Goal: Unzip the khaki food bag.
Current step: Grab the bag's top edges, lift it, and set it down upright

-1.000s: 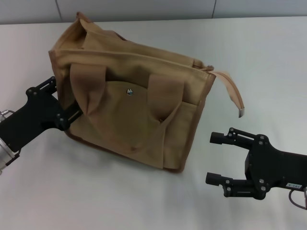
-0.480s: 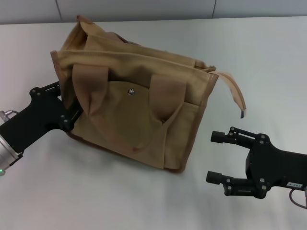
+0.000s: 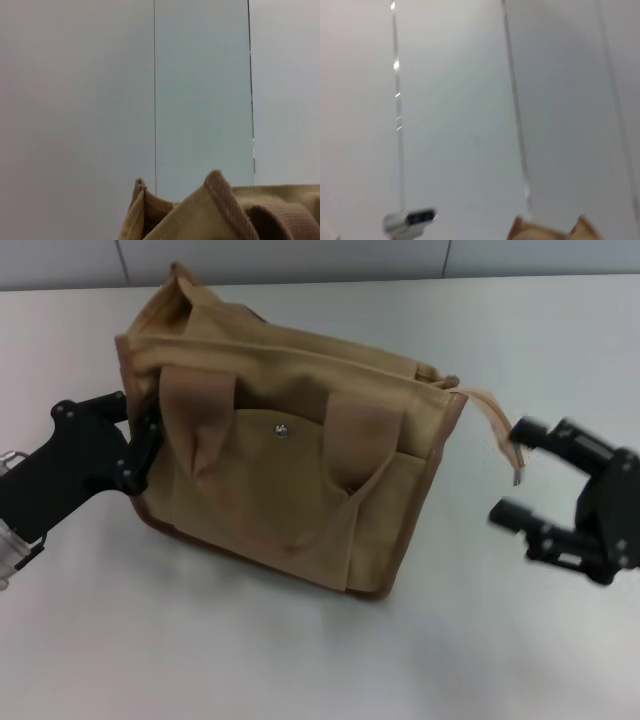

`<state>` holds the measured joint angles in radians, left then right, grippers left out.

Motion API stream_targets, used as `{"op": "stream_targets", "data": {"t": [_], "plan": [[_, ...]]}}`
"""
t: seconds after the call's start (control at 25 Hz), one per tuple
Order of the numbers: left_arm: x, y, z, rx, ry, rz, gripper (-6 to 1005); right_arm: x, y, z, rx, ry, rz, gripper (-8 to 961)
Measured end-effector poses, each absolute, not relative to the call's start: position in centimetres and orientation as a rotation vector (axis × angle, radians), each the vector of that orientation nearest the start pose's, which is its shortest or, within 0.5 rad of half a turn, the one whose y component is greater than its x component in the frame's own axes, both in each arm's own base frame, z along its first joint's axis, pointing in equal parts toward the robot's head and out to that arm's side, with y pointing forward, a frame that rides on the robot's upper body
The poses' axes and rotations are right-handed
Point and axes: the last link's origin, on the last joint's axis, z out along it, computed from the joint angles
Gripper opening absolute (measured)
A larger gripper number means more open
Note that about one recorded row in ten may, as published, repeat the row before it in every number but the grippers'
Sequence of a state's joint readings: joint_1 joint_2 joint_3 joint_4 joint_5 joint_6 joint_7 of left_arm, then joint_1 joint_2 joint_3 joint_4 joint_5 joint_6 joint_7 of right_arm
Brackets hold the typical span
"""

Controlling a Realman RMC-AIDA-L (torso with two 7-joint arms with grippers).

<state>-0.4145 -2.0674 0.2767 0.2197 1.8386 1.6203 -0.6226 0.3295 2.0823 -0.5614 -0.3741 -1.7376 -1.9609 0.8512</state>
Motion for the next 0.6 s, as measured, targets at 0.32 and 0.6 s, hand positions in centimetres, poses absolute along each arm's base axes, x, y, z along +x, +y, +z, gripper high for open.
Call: {"op": "stream_targets", "data": {"t": [0.32,0.6], "plan": [[-29.1,28.9,0.0,-2.191,-0.243,-1.050,79,28.8,23.8,3.4,-2.065,0.308,1.429,840],[-27.0,30.1,1.8,-2.194,-0.098,-1.141,79,27.4,25.8,3.3,-1.953,0.265,1.491,840]]}}
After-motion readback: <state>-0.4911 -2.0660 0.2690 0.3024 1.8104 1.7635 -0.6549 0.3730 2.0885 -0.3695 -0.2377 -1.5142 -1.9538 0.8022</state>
